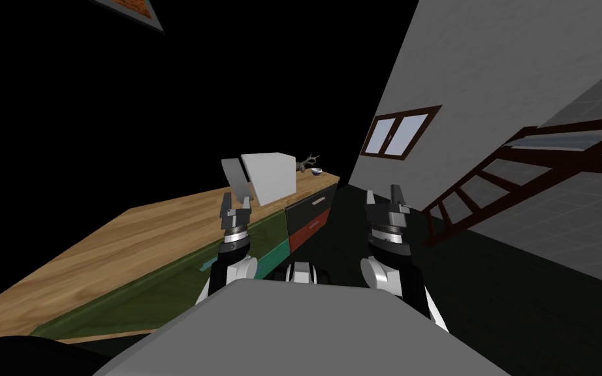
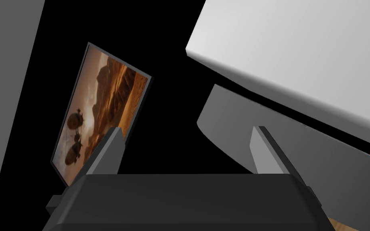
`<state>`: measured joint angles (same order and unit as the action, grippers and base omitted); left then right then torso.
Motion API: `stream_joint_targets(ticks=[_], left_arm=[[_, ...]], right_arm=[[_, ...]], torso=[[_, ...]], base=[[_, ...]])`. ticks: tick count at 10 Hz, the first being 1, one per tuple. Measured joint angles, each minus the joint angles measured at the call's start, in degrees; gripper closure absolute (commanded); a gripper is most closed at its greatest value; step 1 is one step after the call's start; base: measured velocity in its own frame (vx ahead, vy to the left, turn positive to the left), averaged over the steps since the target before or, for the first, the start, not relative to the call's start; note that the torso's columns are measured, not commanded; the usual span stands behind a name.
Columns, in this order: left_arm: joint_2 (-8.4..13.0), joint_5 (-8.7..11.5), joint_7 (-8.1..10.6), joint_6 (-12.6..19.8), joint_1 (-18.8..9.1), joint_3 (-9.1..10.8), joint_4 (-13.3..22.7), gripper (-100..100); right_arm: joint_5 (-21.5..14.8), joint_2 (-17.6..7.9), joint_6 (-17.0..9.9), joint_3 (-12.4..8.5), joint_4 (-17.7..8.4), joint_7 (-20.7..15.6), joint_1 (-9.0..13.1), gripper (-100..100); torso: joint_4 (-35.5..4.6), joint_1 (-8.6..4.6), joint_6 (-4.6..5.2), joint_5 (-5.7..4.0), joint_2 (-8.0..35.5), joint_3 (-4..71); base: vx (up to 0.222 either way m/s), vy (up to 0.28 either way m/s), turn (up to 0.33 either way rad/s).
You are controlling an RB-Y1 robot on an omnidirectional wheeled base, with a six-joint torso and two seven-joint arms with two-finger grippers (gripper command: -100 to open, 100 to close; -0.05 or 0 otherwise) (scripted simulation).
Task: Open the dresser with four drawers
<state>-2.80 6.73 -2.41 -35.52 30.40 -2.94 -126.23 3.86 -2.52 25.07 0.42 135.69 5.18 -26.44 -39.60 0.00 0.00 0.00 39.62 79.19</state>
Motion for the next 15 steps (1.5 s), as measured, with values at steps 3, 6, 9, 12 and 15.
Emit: stream_joint_targets(ticks=[3,6,9,12,15], left_arm=[[4.9,0.4,0.28,0.2,-0.3,0.35,1.4,-100],[8.9,1.4,0.77,1.7,-1.0,1.26,3.2,-100],[10.9,2.4,1.22,3.1,-2.3,2.05,6.6,-100],[12.3,3.8,2.25,3.8,-2.4,3.10,9.8,-100],[13.1,5.2,3.10,5.1,-3.4,4.34,13.2,-100]], right_arm=[[0.0,0.0,0.0,0.0,0.0,0.0,0.0,0],[0.0,0.0,0.0,0.0,0.0,0.0,0.0,0],[0.0,0.0,0.0,0.0,0.0,0.0,0.0,0],[0.0,0.0,0.0,0.0,0.0,0.0,0.0,0],[0.0,0.0,0.0,0.0,0.0,0.0,0.0,0]], torso=[[-2.6,-0.15,0.00,-0.05,2.5,5.4],[-2.7,-0.06,0.00,-0.02,2.6,5.4],[-2.7,-0.12,0.00,-0.04,2.6,5.4],[-2.7,0.03,0.00,0.01,2.7,5.3],[-2.6,-0.01,0.05,0.02,2.6,5.4]], base=[[0.047,-0.079,0.036],[0.074,-0.123,0.054],[0.103,-0.178,0.061],[0.089,-0.170,0.072],[0.103,-0.187,0.087]])
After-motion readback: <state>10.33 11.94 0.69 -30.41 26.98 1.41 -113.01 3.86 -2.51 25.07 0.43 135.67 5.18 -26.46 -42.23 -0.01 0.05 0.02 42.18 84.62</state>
